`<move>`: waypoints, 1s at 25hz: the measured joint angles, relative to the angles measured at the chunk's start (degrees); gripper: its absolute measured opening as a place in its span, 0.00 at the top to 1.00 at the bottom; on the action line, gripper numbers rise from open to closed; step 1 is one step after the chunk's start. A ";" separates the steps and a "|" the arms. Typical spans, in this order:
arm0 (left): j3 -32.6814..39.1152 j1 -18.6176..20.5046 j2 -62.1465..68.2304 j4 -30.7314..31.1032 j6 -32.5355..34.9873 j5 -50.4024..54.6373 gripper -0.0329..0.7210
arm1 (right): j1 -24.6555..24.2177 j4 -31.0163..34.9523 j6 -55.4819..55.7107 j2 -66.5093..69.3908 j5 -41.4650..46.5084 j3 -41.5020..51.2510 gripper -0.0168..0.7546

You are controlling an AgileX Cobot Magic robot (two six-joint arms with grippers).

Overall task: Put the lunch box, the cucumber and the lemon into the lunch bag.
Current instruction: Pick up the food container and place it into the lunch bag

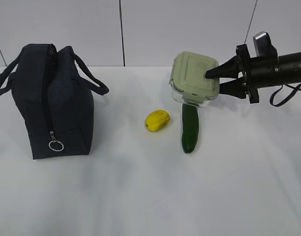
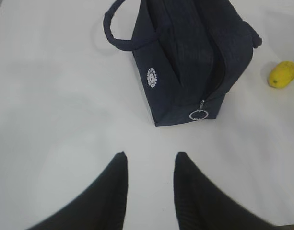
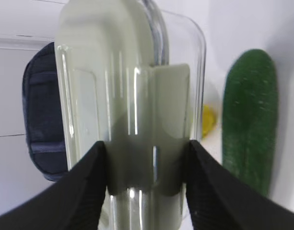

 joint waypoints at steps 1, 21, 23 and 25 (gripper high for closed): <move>-0.56 0.00 1.81 -0.88 0.00 -0.27 0.64 | 0.44 -0.10 0.64 0.00 0.00 -0.75 0.50; -24.13 0.00 41.91 -10.18 4.64 -5.55 0.46 | 10.61 -0.92 7.28 -2.15 2.17 -12.21 0.50; -26.79 0.00 46.18 -11.13 5.50 -5.55 0.46 | 11.71 -1.15 7.55 -2.15 2.17 -12.21 0.50; -29.00 0.00 49.73 -11.92 5.89 -5.55 0.46 | 12.67 -1.29 7.89 -2.15 2.17 -12.21 0.50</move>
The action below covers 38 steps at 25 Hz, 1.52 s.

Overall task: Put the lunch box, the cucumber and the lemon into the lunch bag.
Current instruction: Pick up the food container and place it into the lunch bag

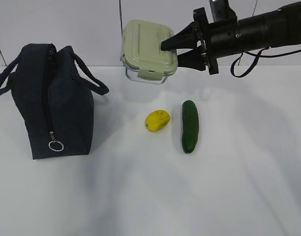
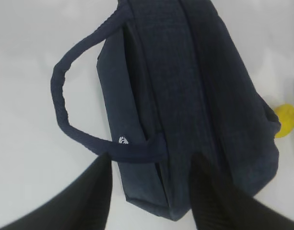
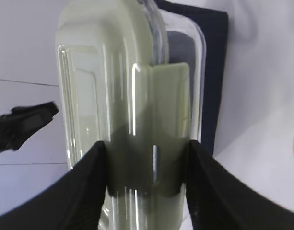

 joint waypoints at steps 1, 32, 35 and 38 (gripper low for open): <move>-0.79 0.00 1.69 -0.63 0.11 0.00 0.46 | 0.57 0.00 -0.03 0.00 0.00 0.00 0.50; -8.88 -0.11 16.66 -27.93 23.78 11.47 0.96 | 9.65 6.06 0.29 0.00 -0.01 -0.10 0.50; -11.88 -0.11 16.66 -30.07 24.26 14.38 0.96 | 9.65 6.19 0.29 0.00 -0.01 -0.10 0.50; -14.70 -0.11 16.66 -33.28 24.39 18.08 0.96 | 9.65 6.43 0.29 0.00 -0.01 -0.10 0.50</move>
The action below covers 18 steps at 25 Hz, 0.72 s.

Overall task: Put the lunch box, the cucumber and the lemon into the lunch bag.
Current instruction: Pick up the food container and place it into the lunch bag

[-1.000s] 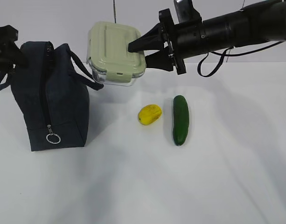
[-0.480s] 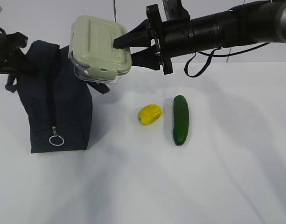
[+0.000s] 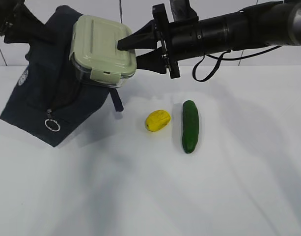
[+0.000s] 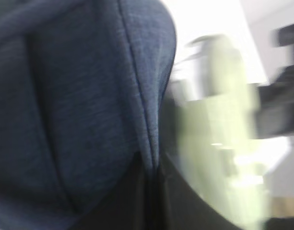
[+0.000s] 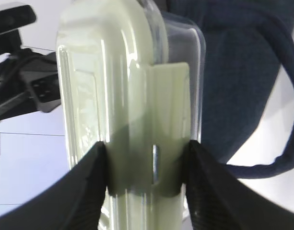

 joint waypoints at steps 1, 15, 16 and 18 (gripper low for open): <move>-0.77 0.00 0.00 -1.38 0.23 1.25 0.96 | 0.00 0.00 0.00 0.22 0.00 0.00 0.50; -2.03 -4.94 0.43 -4.57 0.91 5.94 0.96 | 2.21 -5.41 -0.99 1.00 -7.30 0.00 0.50; -2.03 -5.68 0.61 -4.57 0.90 4.82 0.96 | 2.81 -5.41 -1.10 1.00 -7.42 0.00 0.50; -2.03 -6.98 0.97 -4.72 1.02 2.42 0.96 | 4.06 -5.55 -1.34 1.00 -7.59 0.00 0.50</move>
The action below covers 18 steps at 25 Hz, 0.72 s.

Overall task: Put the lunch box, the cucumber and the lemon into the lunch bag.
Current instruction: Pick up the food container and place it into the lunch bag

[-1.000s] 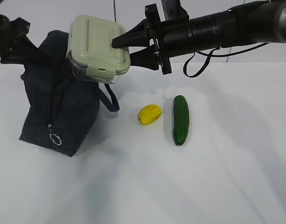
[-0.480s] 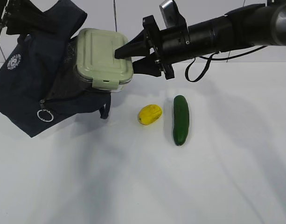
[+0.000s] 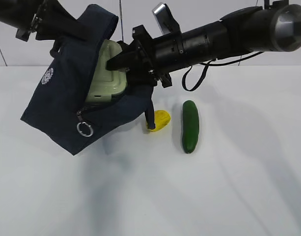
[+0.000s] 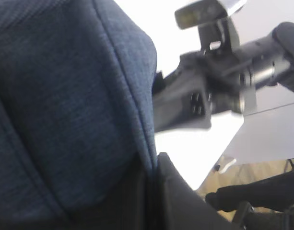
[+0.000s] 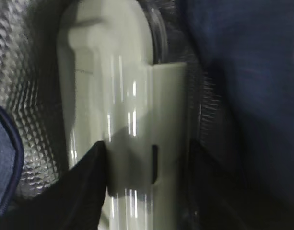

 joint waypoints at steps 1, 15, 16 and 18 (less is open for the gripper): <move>0.00 -0.26 0.11 -0.10 0.00 -0.83 0.96 | 0.31 -0.12 -0.09 0.00 -0.27 0.00 0.50; -0.09 -0.40 4.76 1.15 1.00 -4.73 0.96 | 2.59 7.50 -4.29 8.46 -5.20 -0.89 0.51; -0.09 -0.40 5.05 1.15 1.00 -4.88 0.96 | 2.99 8.20 -4.37 9.35 -5.32 -1.56 0.50; -0.09 -0.40 6.00 1.27 1.13 -5.34 0.96 | 3.70 8.73 -4.41 10.83 -5.47 -2.93 0.51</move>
